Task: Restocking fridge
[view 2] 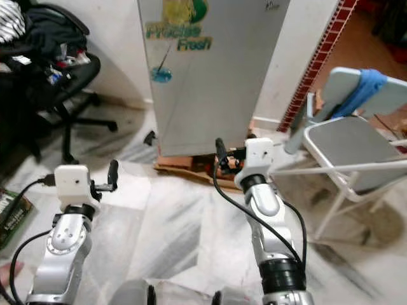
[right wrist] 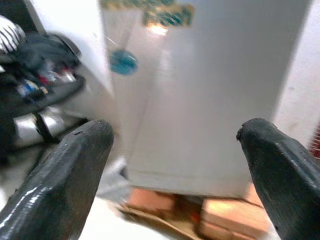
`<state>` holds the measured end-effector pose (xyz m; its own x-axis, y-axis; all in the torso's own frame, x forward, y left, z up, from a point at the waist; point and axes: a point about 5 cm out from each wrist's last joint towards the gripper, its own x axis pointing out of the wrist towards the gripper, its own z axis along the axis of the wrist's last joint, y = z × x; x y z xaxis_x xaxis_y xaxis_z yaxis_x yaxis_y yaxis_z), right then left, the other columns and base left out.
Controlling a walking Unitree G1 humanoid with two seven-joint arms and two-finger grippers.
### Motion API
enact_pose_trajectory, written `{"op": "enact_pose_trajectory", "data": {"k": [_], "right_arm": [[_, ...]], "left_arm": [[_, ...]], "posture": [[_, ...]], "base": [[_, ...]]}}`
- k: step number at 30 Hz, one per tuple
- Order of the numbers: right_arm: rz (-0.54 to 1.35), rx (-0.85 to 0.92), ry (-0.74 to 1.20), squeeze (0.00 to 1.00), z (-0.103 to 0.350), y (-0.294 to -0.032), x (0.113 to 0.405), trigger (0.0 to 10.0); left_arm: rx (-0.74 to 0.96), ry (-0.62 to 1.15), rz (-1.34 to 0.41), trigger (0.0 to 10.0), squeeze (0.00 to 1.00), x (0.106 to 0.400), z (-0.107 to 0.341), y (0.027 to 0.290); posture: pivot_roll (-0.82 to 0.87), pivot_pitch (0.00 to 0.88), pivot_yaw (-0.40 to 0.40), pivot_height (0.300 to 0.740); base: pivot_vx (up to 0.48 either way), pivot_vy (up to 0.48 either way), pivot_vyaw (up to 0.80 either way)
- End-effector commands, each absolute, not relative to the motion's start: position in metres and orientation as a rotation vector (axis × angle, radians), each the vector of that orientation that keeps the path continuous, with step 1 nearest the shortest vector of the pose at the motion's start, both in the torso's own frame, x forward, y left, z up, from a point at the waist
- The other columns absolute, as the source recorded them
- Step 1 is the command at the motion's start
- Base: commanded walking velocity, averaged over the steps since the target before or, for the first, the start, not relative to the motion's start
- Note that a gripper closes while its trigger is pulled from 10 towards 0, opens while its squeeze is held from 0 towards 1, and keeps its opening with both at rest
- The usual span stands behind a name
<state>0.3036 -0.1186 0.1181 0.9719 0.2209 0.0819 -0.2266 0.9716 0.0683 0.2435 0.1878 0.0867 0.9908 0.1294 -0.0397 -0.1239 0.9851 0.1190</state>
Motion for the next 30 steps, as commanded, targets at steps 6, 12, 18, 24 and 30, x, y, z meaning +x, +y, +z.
{"op": "enact_pose_trajectory", "data": {"k": [6, 12, 18, 24, 30], "right_arm": [[0.102, 0.044, -0.074, 0.00, 0.112, -0.152, 0.299, 10.0], [0.082, 0.038, -0.075, 0.00, 0.109, -0.157, 0.298, 10.0], [0.089, 0.029, -0.085, 0.00, 0.110, -0.156, 0.301, 10.0], [0.102, 0.027, -0.095, 0.00, 0.112, -0.153, 0.304, 10.0], [0.103, 0.027, -0.099, 0.00, 0.112, -0.154, 0.304, 10.0]], "left_arm": [[0.074, 0.074, 0.107, 10.0, 0.00, 0.233, 0.076, 0.180], [0.066, 0.063, 0.089, 10.0, 0.00, 0.236, 0.078, 0.175], [0.074, 0.021, 0.068, 10.0, 0.00, 0.247, 0.087, 0.169], [0.076, 0.011, 0.069, 10.0, 0.00, 0.249, 0.088, 0.169], [0.084, 0.013, 0.082, 10.0, 0.00, 0.249, 0.088, 0.170]], "posture": [[0.10, 0.079, 0.012, 0.740], [0.10, 0.067, 0.006, 0.740], [0.11, 0.060, -0.006, 0.740], [0.11, 0.053, -0.008, 0.740], [0.11, 0.053, -0.012, 0.740]], "base": [[0.000, 0.000, -0.80], [0.000, 0.000, -0.80], [0.000, 0.000, -0.11], [0.000, 0.000, 0.00], [0.000, 0.000, 0.00]]}}
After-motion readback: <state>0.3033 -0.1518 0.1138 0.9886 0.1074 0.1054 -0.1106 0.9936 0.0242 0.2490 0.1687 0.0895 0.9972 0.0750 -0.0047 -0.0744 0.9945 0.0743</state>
